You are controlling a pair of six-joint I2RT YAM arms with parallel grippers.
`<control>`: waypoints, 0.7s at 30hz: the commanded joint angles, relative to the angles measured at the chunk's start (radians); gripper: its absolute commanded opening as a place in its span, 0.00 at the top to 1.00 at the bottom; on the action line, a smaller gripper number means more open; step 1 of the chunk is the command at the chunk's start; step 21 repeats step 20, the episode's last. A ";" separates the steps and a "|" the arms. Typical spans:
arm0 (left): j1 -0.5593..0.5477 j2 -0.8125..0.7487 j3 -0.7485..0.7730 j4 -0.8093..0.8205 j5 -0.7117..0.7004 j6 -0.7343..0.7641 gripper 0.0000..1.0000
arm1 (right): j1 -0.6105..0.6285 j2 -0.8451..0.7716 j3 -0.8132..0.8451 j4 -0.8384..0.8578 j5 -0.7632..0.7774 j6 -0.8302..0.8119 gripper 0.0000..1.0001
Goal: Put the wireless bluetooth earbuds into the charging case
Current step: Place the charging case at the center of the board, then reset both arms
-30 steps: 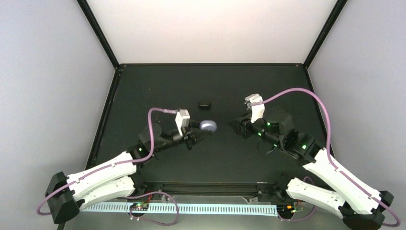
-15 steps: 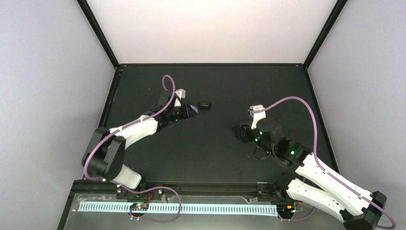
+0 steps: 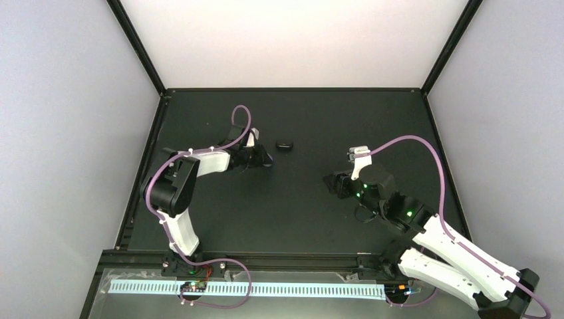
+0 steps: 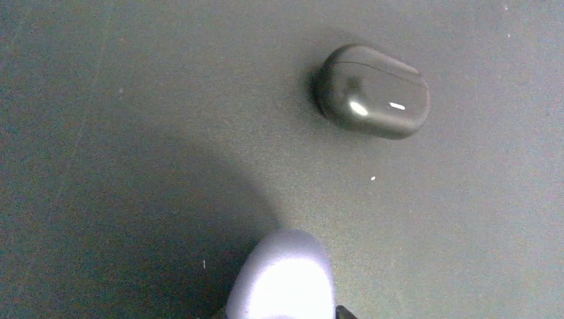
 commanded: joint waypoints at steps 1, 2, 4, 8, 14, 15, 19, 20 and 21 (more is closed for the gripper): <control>0.006 0.024 -0.005 -0.042 -0.020 0.011 0.52 | -0.002 -0.021 0.013 0.002 0.034 -0.003 0.23; 0.006 0.018 -0.012 -0.047 -0.026 0.007 0.44 | -0.002 -0.020 0.017 0.002 0.041 -0.005 0.23; 0.005 -0.005 -0.024 -0.078 -0.054 0.000 0.27 | -0.003 -0.019 0.025 -0.004 0.066 0.000 0.21; 0.002 -0.137 -0.061 -0.175 -0.170 -0.017 0.01 | -0.003 -0.020 0.038 -0.013 0.147 0.025 0.08; -0.027 -0.430 -0.085 -0.387 -0.389 -0.036 0.01 | -0.003 -0.045 0.051 -0.019 0.257 0.024 0.03; -0.036 -0.483 -0.090 -0.402 -0.417 -0.019 0.01 | -0.003 -0.057 0.048 -0.014 0.270 0.018 0.03; -0.045 -0.657 -0.121 -0.420 -0.453 0.029 0.01 | -0.003 -0.099 0.024 0.025 0.295 -0.015 0.00; -0.045 -0.684 -0.122 -0.424 -0.458 0.036 0.01 | -0.003 -0.107 0.021 0.030 0.302 -0.018 0.00; -0.045 -0.684 -0.122 -0.424 -0.458 0.036 0.01 | -0.003 -0.107 0.021 0.030 0.302 -0.018 0.00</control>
